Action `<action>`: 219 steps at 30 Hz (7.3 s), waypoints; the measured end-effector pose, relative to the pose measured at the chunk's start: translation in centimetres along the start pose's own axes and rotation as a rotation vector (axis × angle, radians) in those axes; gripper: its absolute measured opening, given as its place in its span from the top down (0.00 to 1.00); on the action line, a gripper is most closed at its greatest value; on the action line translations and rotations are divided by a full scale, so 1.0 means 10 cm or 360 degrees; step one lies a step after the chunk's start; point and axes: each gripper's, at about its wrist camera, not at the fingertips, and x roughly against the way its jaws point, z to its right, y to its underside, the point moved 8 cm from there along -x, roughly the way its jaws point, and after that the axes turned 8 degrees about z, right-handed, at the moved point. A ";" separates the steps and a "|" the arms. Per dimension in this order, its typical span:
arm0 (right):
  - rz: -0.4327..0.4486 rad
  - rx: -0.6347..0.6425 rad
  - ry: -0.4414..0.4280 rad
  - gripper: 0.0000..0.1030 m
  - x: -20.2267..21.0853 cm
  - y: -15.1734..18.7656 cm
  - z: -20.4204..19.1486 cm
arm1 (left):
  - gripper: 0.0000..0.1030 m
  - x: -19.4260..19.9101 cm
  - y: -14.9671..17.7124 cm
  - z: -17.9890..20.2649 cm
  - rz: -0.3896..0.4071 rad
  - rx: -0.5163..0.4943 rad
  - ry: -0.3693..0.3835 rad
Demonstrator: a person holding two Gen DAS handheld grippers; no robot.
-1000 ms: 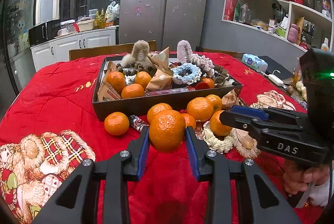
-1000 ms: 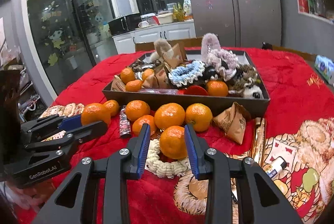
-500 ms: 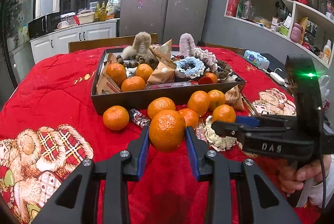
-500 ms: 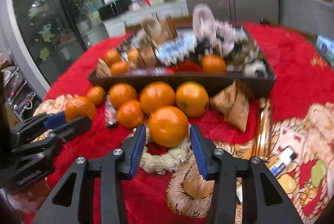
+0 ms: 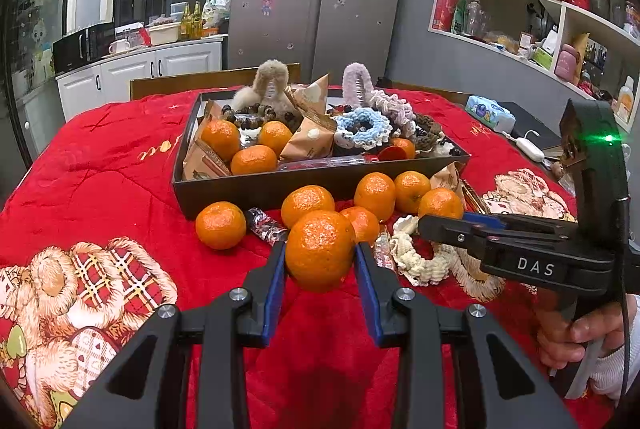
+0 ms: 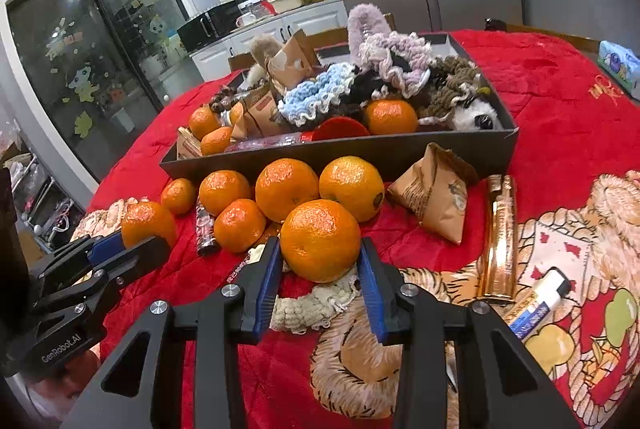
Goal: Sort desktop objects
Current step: 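Lift the held oranges with both tools and carry them toward the tray, then lower both oranges into the tray and open both tools, then withdraw both open tools from the tray back over the quilt, then close the left tool on another loose orange while the right tool grasps one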
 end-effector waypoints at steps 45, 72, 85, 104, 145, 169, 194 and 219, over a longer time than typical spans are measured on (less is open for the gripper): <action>0.0281 0.0323 0.0137 0.65 0.41 -0.18 -0.56 | 0.67 0.19 -0.23 0.04 0.0109 0.0011 -0.0008; 0.0255 0.0229 0.0143 0.65 -0.22 -1.03 -0.49 | 0.67 -0.81 -1.29 -0.61 0.0048 0.0172 -0.0055; 0.0158 0.0225 0.0131 0.65 -0.70 -1.14 -0.36 | 0.67 -1.38 -1.05 -0.78 -0.0138 0.0155 -0.0077; 0.0209 0.0277 0.0189 0.64 -0.89 -0.92 -0.22 | 0.67 -1.44 -0.98 -0.78 -0.0089 0.0065 -0.0132; 0.0345 0.0275 0.0271 0.00 -0.62 -1.05 -0.25 | 0.00 -1.16 -1.12 -1.00 0.0134 0.0130 -0.0280; 0.0512 0.0273 0.0210 0.00 0.14 -1.29 -0.83 | 0.00 -0.05 -1.47 -0.90 0.0311 0.0073 -0.0380; 0.0553 0.0386 0.0153 0.00 0.67 -0.74 -1.10 | 0.00 0.61 -0.92 -0.66 0.0334 0.0007 -0.0343; 0.0375 0.0324 0.0133 0.00 0.38 -0.38 -0.95 | 0.00 0.21 -0.47 -0.74 0.0119 0.0005 -0.0336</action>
